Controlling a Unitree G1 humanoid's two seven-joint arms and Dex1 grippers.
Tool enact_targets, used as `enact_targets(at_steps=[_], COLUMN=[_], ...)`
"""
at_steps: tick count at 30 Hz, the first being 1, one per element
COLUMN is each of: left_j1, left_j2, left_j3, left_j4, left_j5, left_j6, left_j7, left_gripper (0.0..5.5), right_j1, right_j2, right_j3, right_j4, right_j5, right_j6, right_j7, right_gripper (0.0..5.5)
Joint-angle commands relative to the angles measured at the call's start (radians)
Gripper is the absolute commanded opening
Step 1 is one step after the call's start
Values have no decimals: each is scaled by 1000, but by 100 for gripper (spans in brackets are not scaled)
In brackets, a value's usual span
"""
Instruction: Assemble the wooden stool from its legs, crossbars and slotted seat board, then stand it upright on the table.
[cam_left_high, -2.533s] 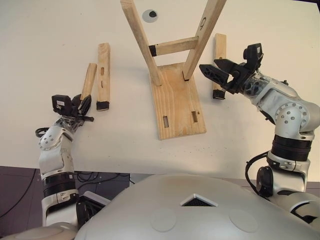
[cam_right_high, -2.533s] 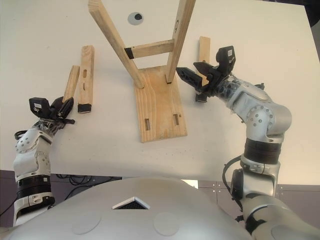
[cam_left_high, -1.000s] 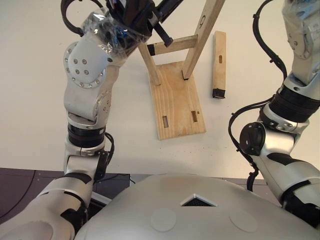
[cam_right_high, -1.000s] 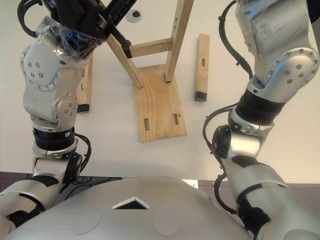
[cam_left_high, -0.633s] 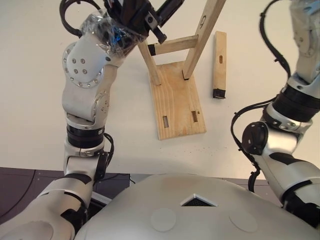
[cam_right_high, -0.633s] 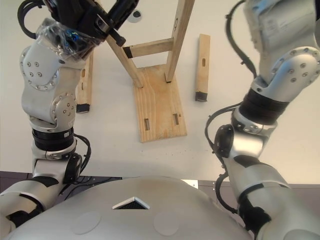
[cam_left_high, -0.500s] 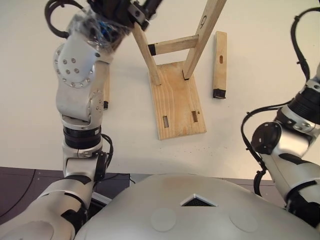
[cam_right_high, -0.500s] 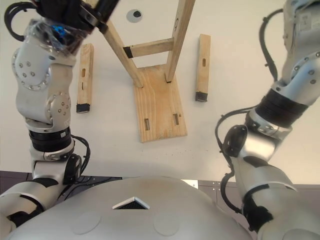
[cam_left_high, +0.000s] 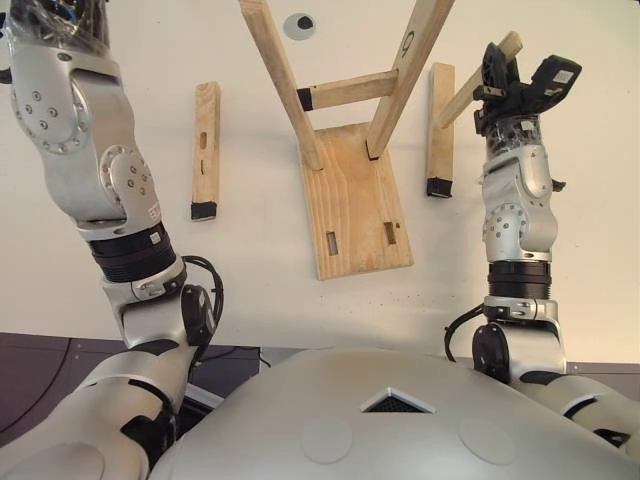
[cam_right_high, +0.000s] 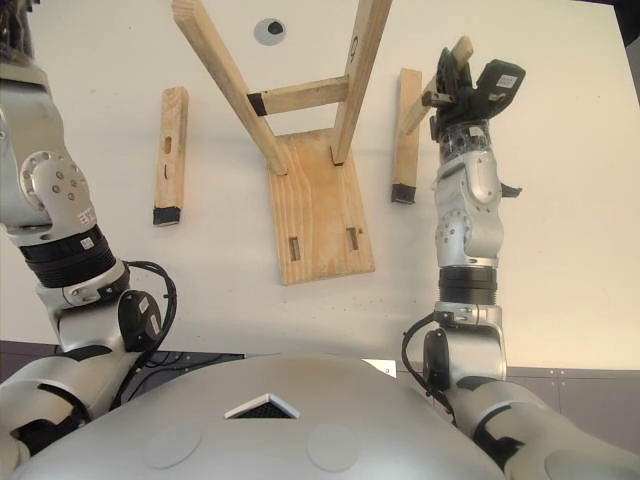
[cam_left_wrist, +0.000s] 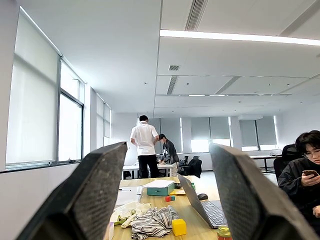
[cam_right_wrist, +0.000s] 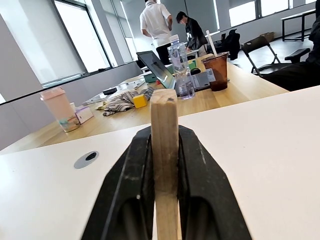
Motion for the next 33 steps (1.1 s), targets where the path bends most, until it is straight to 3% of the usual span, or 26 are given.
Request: enact_targets(at_steps=[1,10,19,26,33], left_j1=[17,22,36,45,55], left_j2=[-4,-7,-2,4,1], left_j3=[-5,-14,-15,-18,-16], left_j4=[18,31,23,22,28], left_j5=[11,13,14,16,20], left_j6=[-7,-2,9,25,28], left_j7=[7,10,25,27,26], left_gripper=[297,297,297,297,297], right_j1=[-49,-83,33,131,134], right_j2=[29,47,81,32,33], right_j3=[-28,-56,-15,82,31], right_j4=[69,183,169,295,466], right_j5=[-25,-47,-203,-367,-307], right_j6=[-44,-59,-106,-300,-339], right_j7=[7,50,-80,-6,45], right_gripper=[39,39,39,39,39])
